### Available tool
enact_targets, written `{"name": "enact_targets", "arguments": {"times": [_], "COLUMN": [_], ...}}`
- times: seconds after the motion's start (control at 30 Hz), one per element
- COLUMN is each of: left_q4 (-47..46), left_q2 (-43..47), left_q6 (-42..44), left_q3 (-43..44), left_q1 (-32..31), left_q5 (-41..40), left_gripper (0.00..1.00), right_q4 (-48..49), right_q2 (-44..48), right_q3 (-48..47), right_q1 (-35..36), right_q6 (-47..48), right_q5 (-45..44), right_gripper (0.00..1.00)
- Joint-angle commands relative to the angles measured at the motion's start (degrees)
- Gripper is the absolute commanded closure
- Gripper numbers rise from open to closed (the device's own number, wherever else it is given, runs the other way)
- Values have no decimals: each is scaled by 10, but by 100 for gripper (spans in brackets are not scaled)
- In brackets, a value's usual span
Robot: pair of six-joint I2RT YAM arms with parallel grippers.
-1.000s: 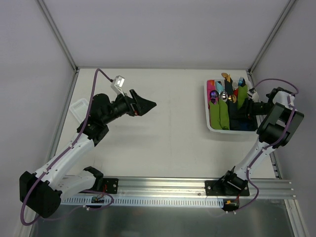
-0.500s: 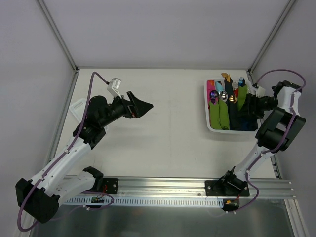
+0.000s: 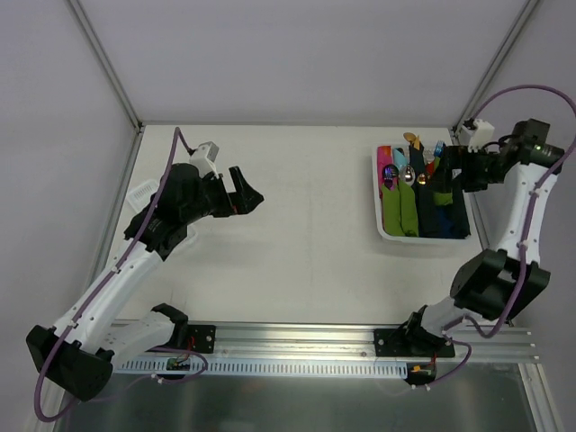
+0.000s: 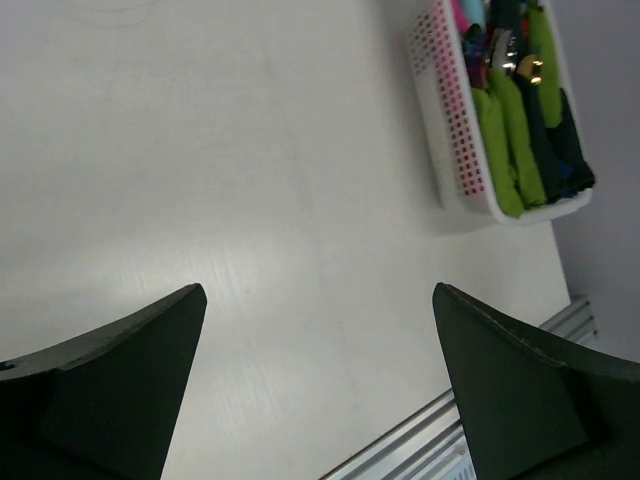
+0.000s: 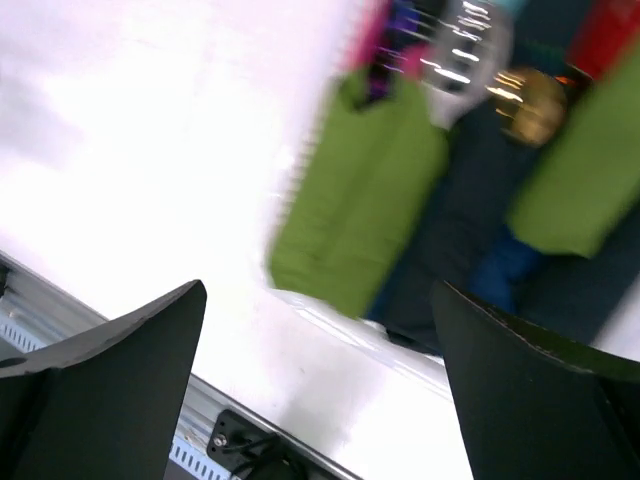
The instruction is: Place the utensils on the paper napkin and roll it up
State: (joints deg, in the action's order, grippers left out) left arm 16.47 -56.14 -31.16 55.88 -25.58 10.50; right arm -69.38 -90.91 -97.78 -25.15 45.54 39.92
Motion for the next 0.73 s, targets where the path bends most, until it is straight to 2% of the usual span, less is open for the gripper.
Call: {"name": "enact_targets", "arguments": {"times": [0.0,0.13,0.27,0.3,0.43,0.7], "left_q4": [96,149,153,153,153,151], "left_q2": [-20,-41,-31,-28,-10,38], "left_q6": [50,65,60,58,51,45], "left_q3": [34,53,21,13,-37,-74], "left_q1": [10,11,11,11,11,11], "left_q5": [-54,-83,-87,-88,-94,-99], "left_gripper": [1,1,1,1,1,1], "right_q4": [60,207,294,308,333,340], "right_q2": [110,201,254,264,311,356], "right_q3": [56,161,273,315,379,429], "right_q1": [89,253,363,373,391,394], "right_q6": [-90,-197,-232,-230,-194,-181], "right_q5": [29,-53,-104,-108,-136,-133], "right_gripper": [1,1,1,1,1,1]}}
